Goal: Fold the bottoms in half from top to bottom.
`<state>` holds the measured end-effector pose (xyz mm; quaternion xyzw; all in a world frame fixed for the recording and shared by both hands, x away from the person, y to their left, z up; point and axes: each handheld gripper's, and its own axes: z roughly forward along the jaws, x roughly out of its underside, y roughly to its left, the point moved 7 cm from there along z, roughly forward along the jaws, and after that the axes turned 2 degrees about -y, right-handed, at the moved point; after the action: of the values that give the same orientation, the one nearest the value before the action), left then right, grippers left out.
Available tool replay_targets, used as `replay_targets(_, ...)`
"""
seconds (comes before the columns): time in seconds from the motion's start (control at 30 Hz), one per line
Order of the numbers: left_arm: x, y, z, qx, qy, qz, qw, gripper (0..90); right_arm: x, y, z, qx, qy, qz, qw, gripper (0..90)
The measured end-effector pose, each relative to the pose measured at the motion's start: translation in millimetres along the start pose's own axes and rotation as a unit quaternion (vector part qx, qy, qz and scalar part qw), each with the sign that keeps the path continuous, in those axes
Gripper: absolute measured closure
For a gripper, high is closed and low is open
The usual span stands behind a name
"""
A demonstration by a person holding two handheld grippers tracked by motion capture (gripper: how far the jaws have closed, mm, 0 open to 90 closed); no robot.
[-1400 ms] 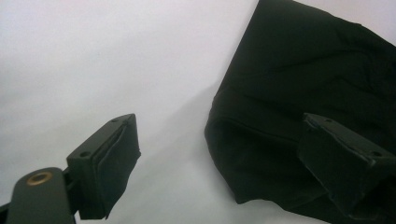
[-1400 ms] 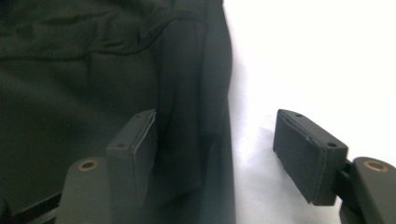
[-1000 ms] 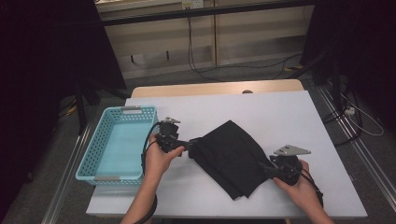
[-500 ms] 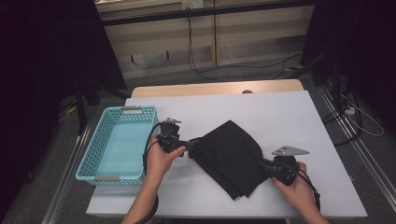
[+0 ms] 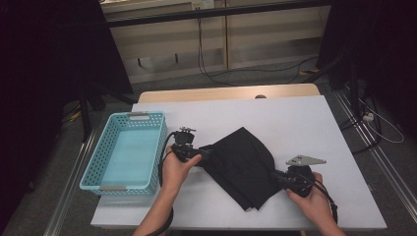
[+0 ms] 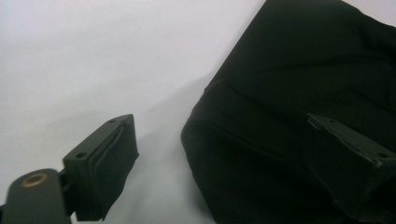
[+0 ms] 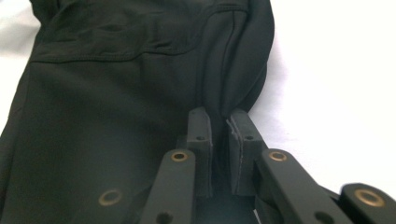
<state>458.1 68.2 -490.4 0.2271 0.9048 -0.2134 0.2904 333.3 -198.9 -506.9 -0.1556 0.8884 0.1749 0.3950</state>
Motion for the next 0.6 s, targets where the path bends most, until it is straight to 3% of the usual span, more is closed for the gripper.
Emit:
replay_targets(0.1, 2.9, 0.0, 4.7, -0.004, 0.005, -0.001, 1.0000, 14.7, 0.3, 0.7, -0.7, -0.001, 0.000, -0.002, 1.0000, 80.6)
replay_targets(0.23, 4.8, -0.7, 7.9, -0.012, 0.010, 0.000, 0.9999, 24.4, 0.8, 1.9, -1.5, -0.007, -0.001, -0.002, 1.0000, 80.4)
replay_targets(0.27, 5.2, -2.4, 6.9, -0.006, 0.015, 0.000, 0.9999, 34.4, 0.8, 2.5, -1.7, -0.009, 0.000, -0.003, 1.0000, 80.2)
replay_targets(0.3, 6.7, -3.8, 6.8, -0.012, 0.020, 0.006, 0.9997, 50.4, 0.4, 3.2, -1.7, -0.005, -0.003, -0.012, 0.9999, 78.0)
replay_targets(0.37, 7.2, -4.5, 6.2, -0.011, 0.025, 0.008, 0.9996, 55.4, 0.0, 3.3, -1.6, -0.005, -0.006, -0.017, 0.9998, 75.2)
replay_targets(0.43, 8.4, -7.3, 5.6, 0.009, 0.036, -0.003, 0.9993, 75.0, -3.1, 1.9, -4.0, 0.003, -0.010, -0.024, 0.9996, 65.5)
replay_targets(0.47, 8.4, -7.3, 5.6, 0.009, 0.036, -0.003, 0.9993, 77.7, -3.1, 1.9, -4.0, 0.003, -0.010, -0.024, 0.9996, 65.5)
replay_targets(0.5, 7.9, -7.4, 5.5, 0.011, 0.037, -0.004, 0.9992, 79.4, -6.2, 0.0, -5.6, 0.010, -0.021, -0.028, 0.9993, 56.3)
replay_targets(0.6, 6.0, -3.5, 3.2, 0.021, 0.041, -0.015, 0.9988, 81.7, -8.5, -1.5, -7.4, 0.014, -0.027, -0.027, 0.9992, 51.4)
